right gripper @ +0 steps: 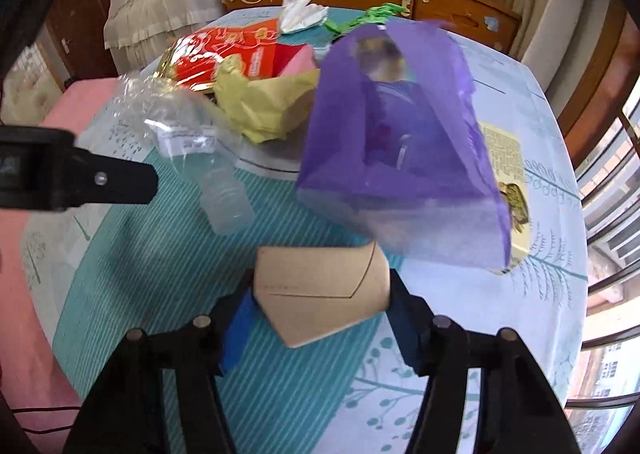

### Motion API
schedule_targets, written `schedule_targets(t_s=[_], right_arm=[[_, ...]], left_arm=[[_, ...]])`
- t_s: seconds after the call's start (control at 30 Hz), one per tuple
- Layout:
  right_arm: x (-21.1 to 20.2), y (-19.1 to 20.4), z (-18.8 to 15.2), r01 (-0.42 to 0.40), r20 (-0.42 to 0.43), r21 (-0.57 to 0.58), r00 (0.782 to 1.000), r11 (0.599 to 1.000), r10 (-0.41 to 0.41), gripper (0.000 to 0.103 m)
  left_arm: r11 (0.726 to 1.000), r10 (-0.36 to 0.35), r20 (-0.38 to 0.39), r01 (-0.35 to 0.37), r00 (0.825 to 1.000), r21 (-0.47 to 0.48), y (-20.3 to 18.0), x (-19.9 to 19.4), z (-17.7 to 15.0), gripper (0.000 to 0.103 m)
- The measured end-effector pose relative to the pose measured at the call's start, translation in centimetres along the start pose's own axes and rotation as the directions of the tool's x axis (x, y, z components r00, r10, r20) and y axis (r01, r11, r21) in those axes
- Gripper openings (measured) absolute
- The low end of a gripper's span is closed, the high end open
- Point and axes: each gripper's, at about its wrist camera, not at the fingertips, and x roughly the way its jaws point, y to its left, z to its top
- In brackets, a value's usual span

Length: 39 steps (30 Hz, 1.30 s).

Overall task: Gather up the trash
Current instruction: 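Grasp the clear plastic bottle with left gripper while right gripper grasps the tan paper, then carry bottle and tan paper over the bin and open both grippers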

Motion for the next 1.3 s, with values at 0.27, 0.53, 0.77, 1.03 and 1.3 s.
schedule_targets(t_s=[0.27, 0.53, 0.77, 1.03, 1.3], right_arm=[[-0.3, -2.5, 0.3, -0.027, -0.003, 0.065, 1.0, 0.998, 0.027, 0.061], [-0.4, -2.9, -0.2, -0.045, -0.016, 0.075, 0.999, 0.996, 0.046, 0.061], [-1.1, -2.4, -0.8, -0.061, -0.018, 0.078, 0.998, 0.995, 0.062, 0.061], [-3.3, -0.1, -1.5, -0.052, 0.002, 0.1, 0.999, 0.994, 0.052, 0.061], [-7.7, 5.0, -4.8, -0.018, 0.032, 0.185, 0.999, 0.982, 0.013, 0.061]], left_arm=[[0.996, -0.059, -0.063, 0.054, 0.996, -0.075, -2.1, 3.0, 2.1, 0.099], [0.996, 0.041, -0.031, -0.043, 0.999, -0.079, -4.8, 4.7, 3.0, 0.046], [0.997, 0.072, -0.025, -0.073, 0.997, -0.019, -4.7, 4.2, 2.1, 0.038], [0.985, 0.092, 0.061, -0.1, 0.994, 0.143, -2.8, -0.2, -2.2, 0.037], [0.942, 0.072, 0.161, -0.121, 0.984, 0.314, 2.4, -7.1, -9.0, 0.036]])
